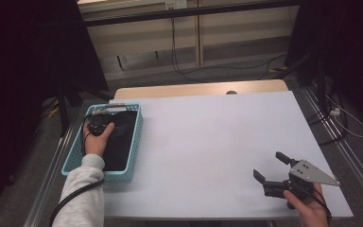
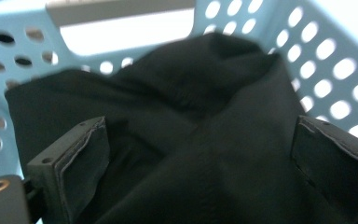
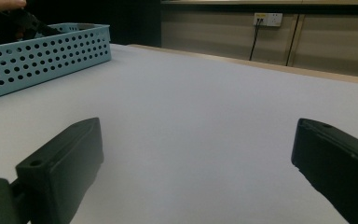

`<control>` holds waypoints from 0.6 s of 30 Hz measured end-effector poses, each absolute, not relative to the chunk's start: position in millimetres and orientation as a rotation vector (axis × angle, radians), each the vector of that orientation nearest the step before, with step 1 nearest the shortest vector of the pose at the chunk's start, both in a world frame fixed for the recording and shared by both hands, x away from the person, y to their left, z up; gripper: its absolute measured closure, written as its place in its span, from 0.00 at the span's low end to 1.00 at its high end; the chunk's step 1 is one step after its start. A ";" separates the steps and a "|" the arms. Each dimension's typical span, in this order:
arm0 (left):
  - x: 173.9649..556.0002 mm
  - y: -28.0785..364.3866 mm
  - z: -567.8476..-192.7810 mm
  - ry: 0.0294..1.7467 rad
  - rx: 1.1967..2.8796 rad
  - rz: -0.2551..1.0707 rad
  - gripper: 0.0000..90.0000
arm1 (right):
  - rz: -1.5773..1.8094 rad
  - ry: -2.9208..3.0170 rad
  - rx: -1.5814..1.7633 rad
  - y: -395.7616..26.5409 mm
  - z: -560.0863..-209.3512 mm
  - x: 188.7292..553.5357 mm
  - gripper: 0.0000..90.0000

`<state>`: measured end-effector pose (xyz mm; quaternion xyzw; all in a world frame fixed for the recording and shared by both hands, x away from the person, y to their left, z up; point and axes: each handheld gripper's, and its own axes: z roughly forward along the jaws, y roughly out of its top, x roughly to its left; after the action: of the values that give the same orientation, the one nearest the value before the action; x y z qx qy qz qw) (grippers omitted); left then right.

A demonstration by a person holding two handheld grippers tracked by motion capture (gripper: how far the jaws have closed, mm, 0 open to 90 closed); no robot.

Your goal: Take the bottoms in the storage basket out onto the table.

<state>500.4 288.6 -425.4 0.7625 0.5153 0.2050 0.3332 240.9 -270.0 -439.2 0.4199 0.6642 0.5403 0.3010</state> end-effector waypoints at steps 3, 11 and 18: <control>502.0 289.4 -429.7 1.353 2.020 0.514 0.05 | 1.435 1.764 1.113 -270.0 -439.1 241.0 0.02; 506.3 290.8 -436.5 1.389 2.053 0.503 0.02 | 1.443 1.762 1.123 -269.6 -439.5 241.3 0.02; 508.6 295.4 -449.1 1.419 2.053 0.425 0.00 | 1.447 1.764 1.122 -269.4 -439.3 240.8 0.02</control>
<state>508.6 295.4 -449.1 0.7736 0.5347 0.1600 0.3003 240.8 -269.4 -439.3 0.4216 0.6629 0.5438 0.2950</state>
